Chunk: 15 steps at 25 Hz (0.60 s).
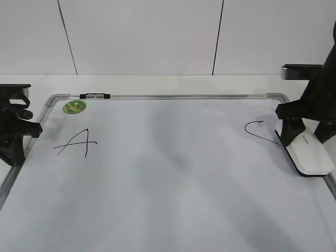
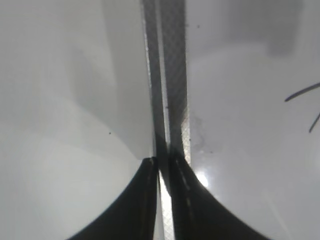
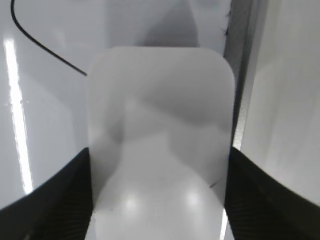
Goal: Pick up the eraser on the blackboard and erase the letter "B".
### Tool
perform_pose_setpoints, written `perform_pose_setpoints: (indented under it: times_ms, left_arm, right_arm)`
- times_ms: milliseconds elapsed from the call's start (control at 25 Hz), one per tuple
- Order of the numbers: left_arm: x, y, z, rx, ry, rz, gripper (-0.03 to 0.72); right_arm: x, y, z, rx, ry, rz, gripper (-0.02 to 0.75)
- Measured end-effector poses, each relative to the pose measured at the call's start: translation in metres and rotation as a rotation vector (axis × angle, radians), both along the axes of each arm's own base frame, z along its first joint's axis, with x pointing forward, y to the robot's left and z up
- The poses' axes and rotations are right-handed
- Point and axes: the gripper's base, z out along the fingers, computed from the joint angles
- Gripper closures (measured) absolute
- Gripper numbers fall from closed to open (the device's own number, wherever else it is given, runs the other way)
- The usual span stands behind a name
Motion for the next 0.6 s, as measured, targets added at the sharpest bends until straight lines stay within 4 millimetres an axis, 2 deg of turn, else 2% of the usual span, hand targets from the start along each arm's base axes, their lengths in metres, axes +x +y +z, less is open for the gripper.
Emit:
perform_pose_setpoints:
  times_ms: [400,600]
  left_arm:
    - [0.0,0.0,0.0,0.0,0.0,0.0,0.626]
    - [0.0,0.0,0.0,0.0,0.0,0.0,0.626]
  right_arm:
    - [-0.0001,-0.0014,-0.0001,-0.016,0.001,0.004,0.19]
    - [-0.0003,-0.0015,-0.0001,-0.014,0.004,-0.026,0.128]
